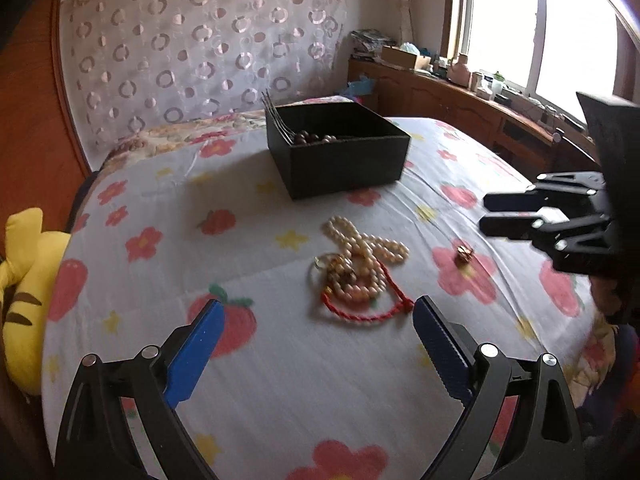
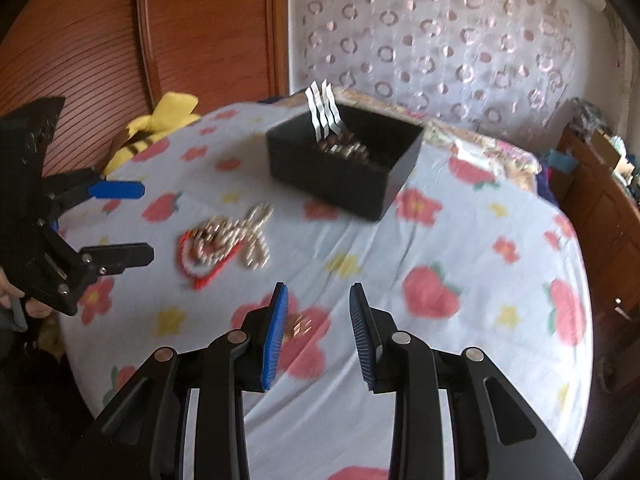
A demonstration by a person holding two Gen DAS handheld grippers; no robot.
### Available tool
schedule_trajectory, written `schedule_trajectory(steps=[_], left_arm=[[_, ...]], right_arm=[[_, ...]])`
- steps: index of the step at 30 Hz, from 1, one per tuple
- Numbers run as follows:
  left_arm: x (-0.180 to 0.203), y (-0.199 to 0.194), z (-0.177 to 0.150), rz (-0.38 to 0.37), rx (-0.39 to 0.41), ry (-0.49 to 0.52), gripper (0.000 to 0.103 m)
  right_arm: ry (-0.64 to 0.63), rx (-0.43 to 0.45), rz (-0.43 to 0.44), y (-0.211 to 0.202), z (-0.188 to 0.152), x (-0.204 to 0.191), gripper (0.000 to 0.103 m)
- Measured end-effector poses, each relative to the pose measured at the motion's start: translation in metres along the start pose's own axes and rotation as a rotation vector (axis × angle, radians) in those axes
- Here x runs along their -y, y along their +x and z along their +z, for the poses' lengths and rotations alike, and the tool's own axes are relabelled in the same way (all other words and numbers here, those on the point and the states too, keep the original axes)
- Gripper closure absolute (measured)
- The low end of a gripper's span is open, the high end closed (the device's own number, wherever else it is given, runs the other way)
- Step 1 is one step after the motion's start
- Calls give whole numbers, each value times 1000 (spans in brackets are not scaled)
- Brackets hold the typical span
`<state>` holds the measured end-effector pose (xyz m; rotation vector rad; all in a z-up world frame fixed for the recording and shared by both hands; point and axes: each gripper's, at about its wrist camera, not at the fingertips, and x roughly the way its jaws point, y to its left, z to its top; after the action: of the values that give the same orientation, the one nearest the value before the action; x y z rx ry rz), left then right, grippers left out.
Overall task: Organize jewelry
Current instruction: 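Grasp the small gold charm on the sheet with the right tool, then grasp the long pearl necklace with the left tool and lift it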
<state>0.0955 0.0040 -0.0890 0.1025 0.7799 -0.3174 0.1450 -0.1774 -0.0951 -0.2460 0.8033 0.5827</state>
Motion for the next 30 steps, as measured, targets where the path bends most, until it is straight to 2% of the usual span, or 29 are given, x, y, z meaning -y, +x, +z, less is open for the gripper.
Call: schedule_trajectory(steps=[5, 11, 13, 16, 27, 29, 30], left_arm=[[5, -3, -6, -7, -4, 1, 12], [4, -3, -8, 0, -6, -10, 11], [3, -2, -9, 1, -7, -14, 11], [1, -1, -9, 4, -10, -22, 11], [-6, 6, -3, 4, -10, -47, 12], [-6, 9, 0, -11, -9, -47, 18], [-6, 11, 2, -21, -15, -47, 27]], right_arm=[[-14, -44, 15, 11, -8, -11, 69], [-30, -84, -21, 23, -9, -14, 69], [-32, -78, -21, 23, -10, -14, 71], [-30, -77, 1, 23, -10, -15, 88], [-37, -45, 0, 11, -23, -20, 89], [-31, -38, -2, 9, -25, -18, 89], [-28, -33, -5, 8, -26, -17, 89]])
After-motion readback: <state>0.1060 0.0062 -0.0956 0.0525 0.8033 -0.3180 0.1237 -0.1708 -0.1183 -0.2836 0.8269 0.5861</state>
